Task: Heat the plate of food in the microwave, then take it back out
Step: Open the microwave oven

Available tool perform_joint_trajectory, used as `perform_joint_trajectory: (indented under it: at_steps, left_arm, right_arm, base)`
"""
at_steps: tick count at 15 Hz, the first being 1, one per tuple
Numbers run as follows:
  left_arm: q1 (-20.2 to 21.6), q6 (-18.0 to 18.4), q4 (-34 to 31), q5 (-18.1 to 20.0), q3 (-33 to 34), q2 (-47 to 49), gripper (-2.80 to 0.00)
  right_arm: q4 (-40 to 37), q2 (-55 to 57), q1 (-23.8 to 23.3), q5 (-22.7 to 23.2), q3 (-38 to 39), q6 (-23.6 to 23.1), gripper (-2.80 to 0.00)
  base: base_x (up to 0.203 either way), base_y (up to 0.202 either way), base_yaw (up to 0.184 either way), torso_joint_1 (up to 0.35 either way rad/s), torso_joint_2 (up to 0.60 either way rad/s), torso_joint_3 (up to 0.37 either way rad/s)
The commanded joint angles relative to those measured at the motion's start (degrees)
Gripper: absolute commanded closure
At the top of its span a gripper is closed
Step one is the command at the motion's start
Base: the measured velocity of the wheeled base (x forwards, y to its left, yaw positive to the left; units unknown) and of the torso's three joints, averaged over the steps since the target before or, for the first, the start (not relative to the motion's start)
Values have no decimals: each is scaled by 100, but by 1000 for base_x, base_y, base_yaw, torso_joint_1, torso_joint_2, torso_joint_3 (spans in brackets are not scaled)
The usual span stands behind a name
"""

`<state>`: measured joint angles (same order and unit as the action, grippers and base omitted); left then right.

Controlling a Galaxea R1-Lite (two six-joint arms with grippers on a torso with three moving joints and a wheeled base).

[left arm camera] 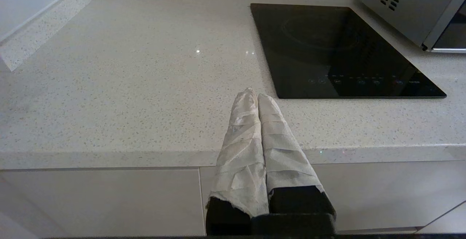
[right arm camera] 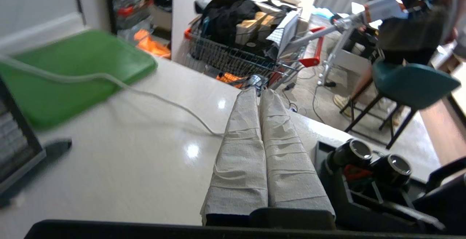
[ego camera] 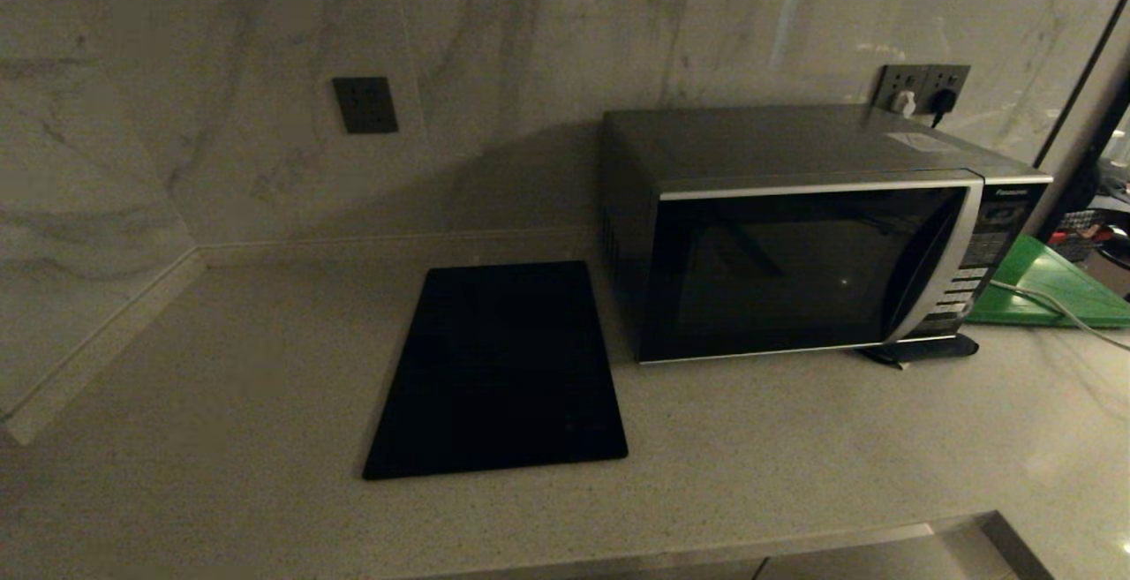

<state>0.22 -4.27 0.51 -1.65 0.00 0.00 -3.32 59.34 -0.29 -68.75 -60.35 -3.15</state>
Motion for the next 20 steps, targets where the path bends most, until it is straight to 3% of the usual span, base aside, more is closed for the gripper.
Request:
perform_joint_trajectory:
  at_steps: [1, 4, 8, 20]
  left_arm:
    - [4, -4, 2, -2, 0, 9, 0]
    - [4, -4, 2, -2, 0, 9, 0]
    - [4, -4, 2, -2, 0, 9, 0]
    - [4, -4, 2, -2, 0, 9, 0]
  right_arm:
    - [193, 362, 3, -336, 124, 24, 0]
    - [701, 887, 236, -925, 592, 377, 0]
    - [2303, 1779, 466, -1783, 1121, 509, 0]
    - [2670, 2258, 557, -1891, 1403, 244, 0]
  base:
    - [0, 0, 0, 0, 0, 0]
    - [0, 0, 0, 0, 0, 0]
    - [0, 0, 0, 0, 0, 0]
    - [0, 0, 0, 0, 0, 0]
